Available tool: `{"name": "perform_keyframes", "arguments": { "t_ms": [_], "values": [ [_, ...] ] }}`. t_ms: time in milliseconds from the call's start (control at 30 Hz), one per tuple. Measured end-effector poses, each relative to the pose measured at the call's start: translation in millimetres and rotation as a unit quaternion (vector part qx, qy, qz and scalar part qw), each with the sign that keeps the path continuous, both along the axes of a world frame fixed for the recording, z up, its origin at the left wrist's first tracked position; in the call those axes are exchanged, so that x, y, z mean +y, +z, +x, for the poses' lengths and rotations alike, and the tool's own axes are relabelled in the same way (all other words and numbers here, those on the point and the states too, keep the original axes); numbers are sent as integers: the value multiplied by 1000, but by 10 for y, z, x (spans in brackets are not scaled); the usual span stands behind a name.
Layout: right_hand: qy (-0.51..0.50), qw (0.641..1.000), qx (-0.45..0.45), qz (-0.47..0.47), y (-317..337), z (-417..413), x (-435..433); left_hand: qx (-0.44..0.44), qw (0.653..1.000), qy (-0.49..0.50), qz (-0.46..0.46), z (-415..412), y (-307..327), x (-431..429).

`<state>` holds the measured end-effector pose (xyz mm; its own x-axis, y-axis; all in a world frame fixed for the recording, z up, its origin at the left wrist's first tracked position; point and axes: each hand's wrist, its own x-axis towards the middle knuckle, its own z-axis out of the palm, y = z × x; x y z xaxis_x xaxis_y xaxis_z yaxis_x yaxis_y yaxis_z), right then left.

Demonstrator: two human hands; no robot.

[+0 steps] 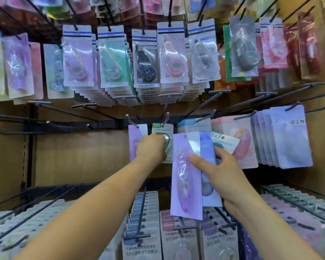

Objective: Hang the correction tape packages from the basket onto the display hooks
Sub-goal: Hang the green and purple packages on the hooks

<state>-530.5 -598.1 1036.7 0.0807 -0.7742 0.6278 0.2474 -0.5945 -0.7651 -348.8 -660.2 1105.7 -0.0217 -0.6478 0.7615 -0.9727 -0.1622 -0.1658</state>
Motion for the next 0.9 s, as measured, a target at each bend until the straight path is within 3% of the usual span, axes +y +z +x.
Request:
{"name": "perform_keyframes", "arguments": {
  "t_ms": [133,333,433,467,500,567,633,700,767,900],
  "values": [
    [15,1000,-17,-4,-17,-12,-69,-32,998,48,36,-7,69,-254],
    [30,999,-26,-11,-50,-25,-111,-11,997,49,52,-34,104,-247],
    [33,999,-34,-11,-66,-20,-125,99,994,-41,1,-7,72,31],
    [34,999,-36,-11,-72,-13,-123,188,976,-111,-6,-5,50,155],
    [35,999,-39,-12,-77,-3,-122,290,937,-197,2,-18,27,274],
    [37,998,-42,-12,-74,23,-106,456,822,-336,60,-97,-39,538],
    [43,998,-46,-8,-65,48,-84,512,750,-410,87,-171,-96,755],
    [48,997,-52,-7,-53,65,-56,546,699,-455,80,-204,-137,887],
    [47,997,-52,-13,-42,68,-21,564,666,-484,70,-209,-147,959],
    [17,999,-16,-45,-28,80,80,554,667,-494,62,-253,-189,1049]
  ]
}}
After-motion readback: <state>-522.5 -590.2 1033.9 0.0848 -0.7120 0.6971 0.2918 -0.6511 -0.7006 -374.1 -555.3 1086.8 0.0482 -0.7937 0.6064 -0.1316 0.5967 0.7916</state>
